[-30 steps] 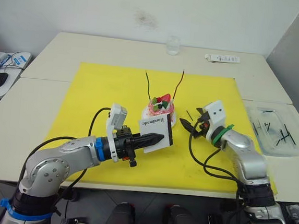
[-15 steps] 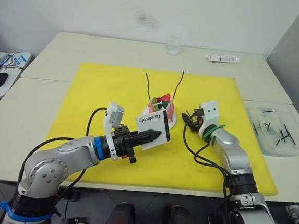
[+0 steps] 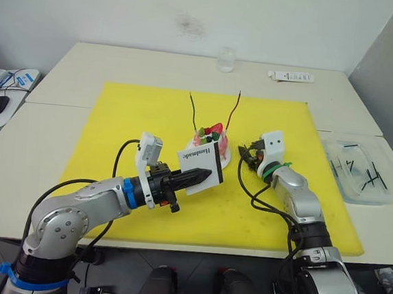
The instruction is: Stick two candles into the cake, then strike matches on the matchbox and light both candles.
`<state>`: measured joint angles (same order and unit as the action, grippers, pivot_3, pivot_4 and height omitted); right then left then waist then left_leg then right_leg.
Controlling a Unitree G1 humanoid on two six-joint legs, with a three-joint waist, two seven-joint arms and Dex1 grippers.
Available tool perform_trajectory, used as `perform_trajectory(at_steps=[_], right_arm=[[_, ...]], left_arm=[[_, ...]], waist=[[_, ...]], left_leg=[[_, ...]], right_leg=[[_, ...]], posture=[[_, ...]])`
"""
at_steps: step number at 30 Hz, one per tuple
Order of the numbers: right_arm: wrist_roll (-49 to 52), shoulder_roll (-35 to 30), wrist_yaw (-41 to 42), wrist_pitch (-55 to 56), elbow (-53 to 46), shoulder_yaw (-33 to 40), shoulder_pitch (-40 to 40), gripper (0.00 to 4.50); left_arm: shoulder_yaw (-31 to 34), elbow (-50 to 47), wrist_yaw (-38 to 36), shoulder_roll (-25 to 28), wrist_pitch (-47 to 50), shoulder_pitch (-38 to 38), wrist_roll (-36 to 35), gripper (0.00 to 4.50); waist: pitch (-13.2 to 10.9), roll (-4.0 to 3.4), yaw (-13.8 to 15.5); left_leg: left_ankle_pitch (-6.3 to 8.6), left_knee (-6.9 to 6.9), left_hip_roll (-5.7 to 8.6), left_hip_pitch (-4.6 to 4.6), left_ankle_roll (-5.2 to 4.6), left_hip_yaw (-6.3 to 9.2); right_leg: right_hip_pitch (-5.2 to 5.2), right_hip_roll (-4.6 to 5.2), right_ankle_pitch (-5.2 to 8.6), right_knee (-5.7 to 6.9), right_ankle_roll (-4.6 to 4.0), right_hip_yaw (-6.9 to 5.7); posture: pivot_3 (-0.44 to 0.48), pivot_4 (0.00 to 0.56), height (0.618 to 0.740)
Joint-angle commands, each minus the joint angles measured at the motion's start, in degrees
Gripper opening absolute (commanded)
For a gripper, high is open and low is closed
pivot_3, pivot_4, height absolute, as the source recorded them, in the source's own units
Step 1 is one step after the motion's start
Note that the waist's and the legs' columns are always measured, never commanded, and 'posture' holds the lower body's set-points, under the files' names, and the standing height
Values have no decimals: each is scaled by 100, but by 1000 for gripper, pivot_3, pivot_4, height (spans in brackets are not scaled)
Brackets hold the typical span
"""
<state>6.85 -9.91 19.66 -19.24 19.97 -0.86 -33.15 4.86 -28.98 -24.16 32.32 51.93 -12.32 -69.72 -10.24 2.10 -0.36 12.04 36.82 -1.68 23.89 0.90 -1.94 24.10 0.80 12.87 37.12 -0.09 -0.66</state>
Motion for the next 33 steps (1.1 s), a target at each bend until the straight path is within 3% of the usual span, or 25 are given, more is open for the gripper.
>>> perform_trajectory(at_steps=[1, 3, 4, 17, 25, 33], right_arm=[[18, 18, -39, -76, -39, 51, 11, 860], [14, 32, -40, -106, -113, 25, 79, 124], [15, 33, -32, -133, -165, 12, 116, 57], [119, -129, 248, -172, -537, 18, 252, 57], [645, -1249, 1564, -1410, -2520, -226, 835, 57], [1317, -2190, 2502, -1662, -3885, -18, 1561, 57]], left_arm=[[138, -228, 34, 4, -55, -21, -114, 0], [140, -230, 41, -1, -57, -16, -123, 0], [141, -243, 51, -1, -57, -9, -132, 0], [131, -206, 82, -38, -109, -71, -94, 0], [113, -206, 6, -32, -115, -44, -67, 0], [73, -215, -218, 94, -50, 91, -3, 0]], waist=[[0, 0, -1], [0, 0, -1], [0, 0, -1], [0, 0, -1], [-2, -3, 21], [-2, -3, 0]], left_leg=[[0, 0, 0, 0, 0, 0], [0, 1, 0, 0, 0, 0], [0, 1, 0, 0, 0, 0], [0, 0, 0, 0, 0, 1], [0, -1, 1, 4, 0, -1], [0, -2, -3, -1, 0, 1]], right_leg=[[0, 0, 0, 0, 0, 0], [-1, 0, 0, 0, 0, 0], [-1, 0, 0, 0, 0, 0], [-1, 0, 0, -1, 0, -1], [1, 2, 1, -4, 0, -1], [2, 1, 9, -1, -13, -2]], posture=[[0, 150, 740], [0, 150, 740], [0, 150, 740], [0, 150, 740], [0, 150, 740], [0, 150, 740]])
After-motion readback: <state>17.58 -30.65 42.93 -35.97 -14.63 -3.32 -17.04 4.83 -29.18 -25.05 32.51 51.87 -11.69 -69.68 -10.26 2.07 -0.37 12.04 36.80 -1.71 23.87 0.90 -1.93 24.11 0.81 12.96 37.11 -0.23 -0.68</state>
